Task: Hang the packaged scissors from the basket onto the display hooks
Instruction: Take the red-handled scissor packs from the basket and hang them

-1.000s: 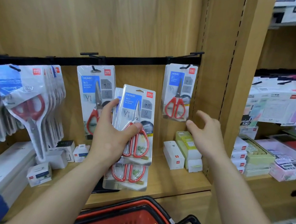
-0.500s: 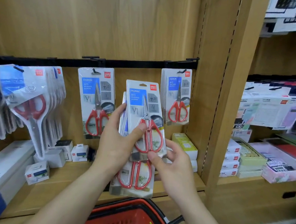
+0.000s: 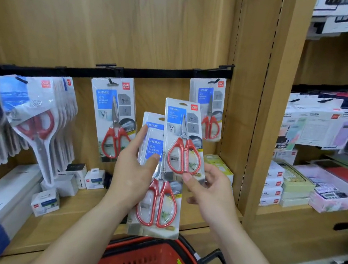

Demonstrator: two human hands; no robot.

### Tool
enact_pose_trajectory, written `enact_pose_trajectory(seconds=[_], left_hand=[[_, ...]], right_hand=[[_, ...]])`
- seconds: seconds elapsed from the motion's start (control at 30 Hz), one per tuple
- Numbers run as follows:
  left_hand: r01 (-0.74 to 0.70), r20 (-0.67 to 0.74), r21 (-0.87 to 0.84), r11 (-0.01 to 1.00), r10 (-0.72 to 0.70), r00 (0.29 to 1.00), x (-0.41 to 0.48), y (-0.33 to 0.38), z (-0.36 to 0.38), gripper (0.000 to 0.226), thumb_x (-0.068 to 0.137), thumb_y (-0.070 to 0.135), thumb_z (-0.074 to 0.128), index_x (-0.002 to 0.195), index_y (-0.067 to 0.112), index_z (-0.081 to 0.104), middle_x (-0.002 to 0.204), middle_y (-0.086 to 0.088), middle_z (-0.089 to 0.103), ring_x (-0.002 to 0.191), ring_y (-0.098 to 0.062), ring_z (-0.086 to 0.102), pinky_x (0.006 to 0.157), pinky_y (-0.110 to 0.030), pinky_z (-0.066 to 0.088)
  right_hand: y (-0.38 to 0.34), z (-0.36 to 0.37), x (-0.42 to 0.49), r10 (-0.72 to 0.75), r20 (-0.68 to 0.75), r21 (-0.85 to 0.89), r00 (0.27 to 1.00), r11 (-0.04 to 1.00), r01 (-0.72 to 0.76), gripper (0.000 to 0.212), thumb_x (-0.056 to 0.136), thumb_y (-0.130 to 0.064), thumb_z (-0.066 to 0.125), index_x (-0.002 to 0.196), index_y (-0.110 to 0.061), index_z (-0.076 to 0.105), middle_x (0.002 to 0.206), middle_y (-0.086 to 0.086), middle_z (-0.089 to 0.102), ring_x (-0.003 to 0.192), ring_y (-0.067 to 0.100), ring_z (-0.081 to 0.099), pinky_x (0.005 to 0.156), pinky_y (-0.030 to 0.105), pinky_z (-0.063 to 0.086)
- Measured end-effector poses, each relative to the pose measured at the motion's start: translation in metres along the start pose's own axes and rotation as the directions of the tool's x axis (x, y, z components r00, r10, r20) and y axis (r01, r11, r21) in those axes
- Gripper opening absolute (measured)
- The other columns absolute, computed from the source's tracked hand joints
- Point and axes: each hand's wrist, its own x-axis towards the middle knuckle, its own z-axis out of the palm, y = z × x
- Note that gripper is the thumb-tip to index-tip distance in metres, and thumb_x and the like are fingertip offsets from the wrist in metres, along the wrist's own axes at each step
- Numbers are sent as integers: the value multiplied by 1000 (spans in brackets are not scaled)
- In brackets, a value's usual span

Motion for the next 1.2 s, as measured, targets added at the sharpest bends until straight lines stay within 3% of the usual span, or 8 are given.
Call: enact_pose_trajectory(seconds=[0.23,0.37,0.47,0.57,0.63,0.73,0.9,1.2], left_hand=[[-18,-80,99,995,26,996,1,0,-1,42,105,8,55,136,35,64,118,40,54,116,16,53,117,-39,45],[-5,-70,123,992,14,997,-1,0,4,36,106,11,54,134,31,67,123,23,60,118,-9,62,116,-45,44],[-16,-66,110,994,23,998,-3,-2,8,31,103,21,63,131,32,68,118,24,61,110,12,56,110,-27,46],[6,-53,45,999,-3,999,-2,-5,11,42,90,26,79,131,29,69,119,15,64,110,5,61,88,-13,52],[25,-41,28,999,-24,999,-1,-7,12,48,86,22,83,131,27,69,123,8,65,109,-3,66,88,-24,60],[36,-32,7,999,-36,999,-1,-8,12,47,87,23,82,131,31,68,125,6,65,113,-13,67,92,-45,61],[-7,-61,36,999,9,998,4,-10,7,42,93,15,76,132,28,68,127,9,62,118,-8,63,93,-32,61],[10,-59,13,1000,-9,998,11,-15,-1,40,93,17,75,128,35,68,134,7,63,121,-18,65,81,-42,66]], right_hand=[[-1,-15,3,49,79,99,996,993,-57,50,88,0,76,124,-26,53,108,-2,77,82,18,75,59,30,59],[1,-13,3,87,124,140,988,985,-104,60,83,9,76,124,-25,48,110,2,76,84,22,75,59,34,59],[2,-9,1,83,164,136,983,985,-106,62,84,7,75,127,-30,50,112,-1,76,87,19,74,61,33,57],[1,-8,0,53,227,113,973,990,-80,54,87,-1,76,127,-31,57,113,-4,77,93,22,75,65,33,58],[0,-7,-2,46,229,139,972,987,-80,44,92,-10,74,129,-29,59,115,-2,77,96,25,76,67,36,59],[0,-3,-1,51,100,182,994,981,-69,36,99,-16,65,133,-23,57,117,2,76,94,27,77,59,31,60],[-13,-24,26,-82,-169,132,982,986,105,41,100,-6,63,136,-24,57,119,4,74,89,28,77,55,27,59],[-40,-43,84,-170,-193,-106,966,983,151,66,101,-12,64,157,-34,37,113,-1,75,84,16,77,52,27,57]])
